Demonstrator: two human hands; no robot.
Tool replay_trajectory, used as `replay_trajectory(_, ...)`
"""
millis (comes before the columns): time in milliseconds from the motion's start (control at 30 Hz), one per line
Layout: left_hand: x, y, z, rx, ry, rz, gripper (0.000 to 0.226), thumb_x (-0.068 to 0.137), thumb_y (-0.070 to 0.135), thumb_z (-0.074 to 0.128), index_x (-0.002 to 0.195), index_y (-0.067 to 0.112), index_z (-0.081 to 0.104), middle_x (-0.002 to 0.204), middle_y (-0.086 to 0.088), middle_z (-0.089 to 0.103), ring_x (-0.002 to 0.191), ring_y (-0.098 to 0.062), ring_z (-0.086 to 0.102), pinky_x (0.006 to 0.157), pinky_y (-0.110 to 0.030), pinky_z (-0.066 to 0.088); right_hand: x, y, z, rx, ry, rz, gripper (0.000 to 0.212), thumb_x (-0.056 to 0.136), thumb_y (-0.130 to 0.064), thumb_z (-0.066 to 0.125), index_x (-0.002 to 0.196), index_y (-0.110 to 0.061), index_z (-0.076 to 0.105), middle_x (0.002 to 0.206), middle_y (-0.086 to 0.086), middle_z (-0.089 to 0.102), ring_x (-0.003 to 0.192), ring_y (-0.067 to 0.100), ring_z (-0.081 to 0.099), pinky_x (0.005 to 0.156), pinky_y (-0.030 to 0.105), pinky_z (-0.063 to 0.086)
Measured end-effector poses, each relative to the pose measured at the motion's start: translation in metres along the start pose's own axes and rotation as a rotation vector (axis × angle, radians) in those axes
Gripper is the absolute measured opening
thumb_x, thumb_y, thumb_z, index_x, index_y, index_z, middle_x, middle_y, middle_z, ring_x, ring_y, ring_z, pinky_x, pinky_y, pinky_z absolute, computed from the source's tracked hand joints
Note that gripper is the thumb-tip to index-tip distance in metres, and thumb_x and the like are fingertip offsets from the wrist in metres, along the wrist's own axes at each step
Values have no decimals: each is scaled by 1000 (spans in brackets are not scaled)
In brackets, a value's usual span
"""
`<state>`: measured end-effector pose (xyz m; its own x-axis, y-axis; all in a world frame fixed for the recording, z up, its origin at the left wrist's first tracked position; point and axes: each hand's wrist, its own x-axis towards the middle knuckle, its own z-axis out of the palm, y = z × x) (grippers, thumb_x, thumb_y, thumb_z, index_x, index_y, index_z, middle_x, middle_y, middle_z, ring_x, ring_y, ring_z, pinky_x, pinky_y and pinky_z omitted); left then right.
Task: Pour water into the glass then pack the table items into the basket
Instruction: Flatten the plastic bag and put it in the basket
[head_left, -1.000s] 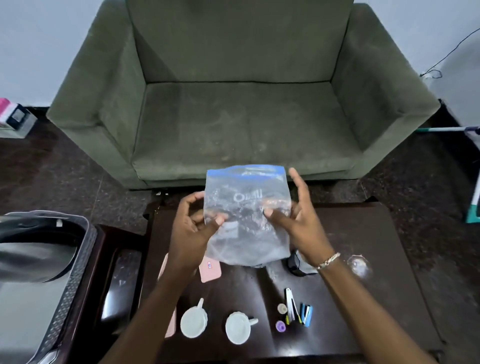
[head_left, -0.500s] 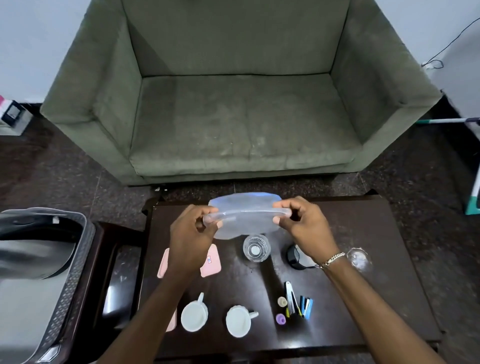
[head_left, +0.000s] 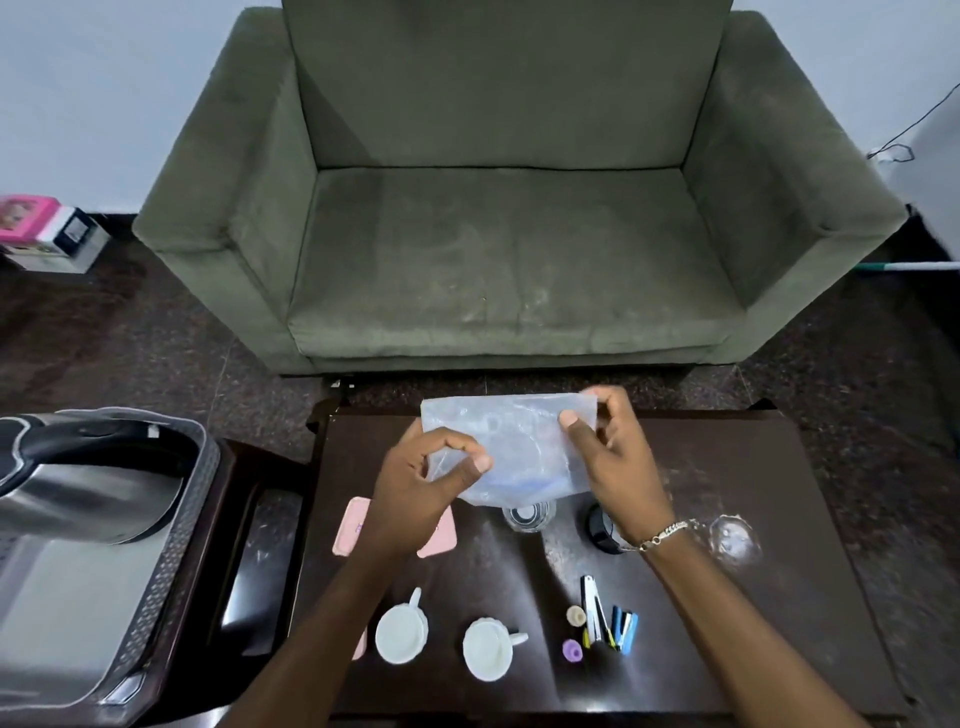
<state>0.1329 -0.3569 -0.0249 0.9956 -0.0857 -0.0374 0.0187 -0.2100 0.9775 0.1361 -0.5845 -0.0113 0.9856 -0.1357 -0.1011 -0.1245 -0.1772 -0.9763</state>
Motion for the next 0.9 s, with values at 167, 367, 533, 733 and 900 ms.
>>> replay_trajectory(167,-6,-1,-6,-7,35,-7,25,81,6,88,99,22,82,107,-3,71,100,-1,69,91,-15,49,-6,-3,3,-11,-230,-130,56,87,-21,80,139,-30,62,144,-16,58,138,10,50,119,38,37)
replay_trajectory(367,-15,-4,-23,-20,-14,-25,47,79,9,77,123,24,75,123,-4,63,116,-14,66,106,-34,51,-1,-1,10,44,-360,2,36,77,-17,86,112,-23,80,128,-5,72,125,12,62,112,45,47)
replay_trajectory(533,-22,-12,-43,6,-11,-44,63,84,-7,77,138,24,67,130,13,59,122,-10,63,104,-24,48,4,-4,26,22,-462,7,41,82,-6,83,119,-24,77,130,-8,71,125,9,62,108,31,49)
replay_trajectory(733,-31,-12,-72,-2,26,-52,58,83,-3,76,129,32,71,129,6,61,121,-6,62,102,-15,46,7,-10,58,-4,-518,51,29,85,1,77,108,-18,81,112,-7,78,112,8,70,98,22,52)
replay_trajectory(900,-39,-17,-89,-36,23,-176,26,83,13,88,104,27,85,111,6,81,118,-9,69,112,-38,49,4,-18,85,12,-541,41,32,86,6,74,112,-11,78,113,-7,78,111,6,69,94,18,51)
